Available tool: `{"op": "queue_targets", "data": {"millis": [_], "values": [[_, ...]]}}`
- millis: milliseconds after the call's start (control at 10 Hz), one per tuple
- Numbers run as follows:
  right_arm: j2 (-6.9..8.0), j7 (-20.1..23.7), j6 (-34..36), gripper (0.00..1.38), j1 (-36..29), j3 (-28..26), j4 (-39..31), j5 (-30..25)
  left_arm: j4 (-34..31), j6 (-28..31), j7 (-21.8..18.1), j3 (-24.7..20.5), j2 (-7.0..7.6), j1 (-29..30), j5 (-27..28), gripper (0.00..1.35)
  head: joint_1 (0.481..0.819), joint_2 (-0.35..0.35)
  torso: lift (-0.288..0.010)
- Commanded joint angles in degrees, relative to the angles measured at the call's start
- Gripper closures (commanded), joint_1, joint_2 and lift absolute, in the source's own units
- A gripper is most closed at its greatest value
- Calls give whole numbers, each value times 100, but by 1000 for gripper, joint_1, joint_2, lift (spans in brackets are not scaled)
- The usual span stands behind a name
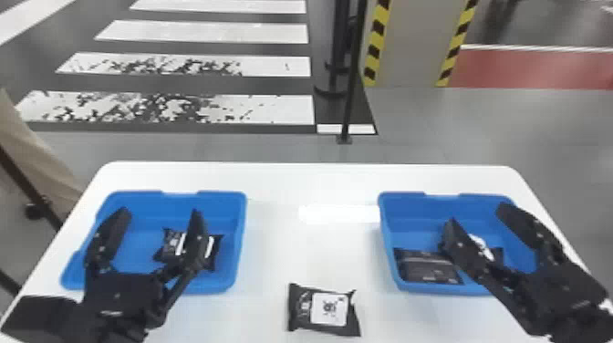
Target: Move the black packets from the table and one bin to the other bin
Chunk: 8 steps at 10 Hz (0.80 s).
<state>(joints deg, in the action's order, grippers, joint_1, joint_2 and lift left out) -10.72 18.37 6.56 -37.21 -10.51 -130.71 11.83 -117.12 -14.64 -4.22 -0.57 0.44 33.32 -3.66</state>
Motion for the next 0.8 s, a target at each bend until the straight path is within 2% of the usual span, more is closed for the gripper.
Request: {"op": "queue_targets", "data": {"millis": [0, 600, 700], "values": [[0, 0, 5, 338, -5, 0, 0, 5, -9, 1, 0, 0, 0, 0, 0, 116, 695, -30, -110], [-9, 0, 61, 338, -5, 11, -28, -18, -9, -13, 0, -12, 0, 0, 0, 114, 695, -29, -110], [-88, 9, 103, 338, 108, 206, 28, 5, -9, -13, 0, -12, 0, 14, 11, 116, 695, -29, -110]]}}
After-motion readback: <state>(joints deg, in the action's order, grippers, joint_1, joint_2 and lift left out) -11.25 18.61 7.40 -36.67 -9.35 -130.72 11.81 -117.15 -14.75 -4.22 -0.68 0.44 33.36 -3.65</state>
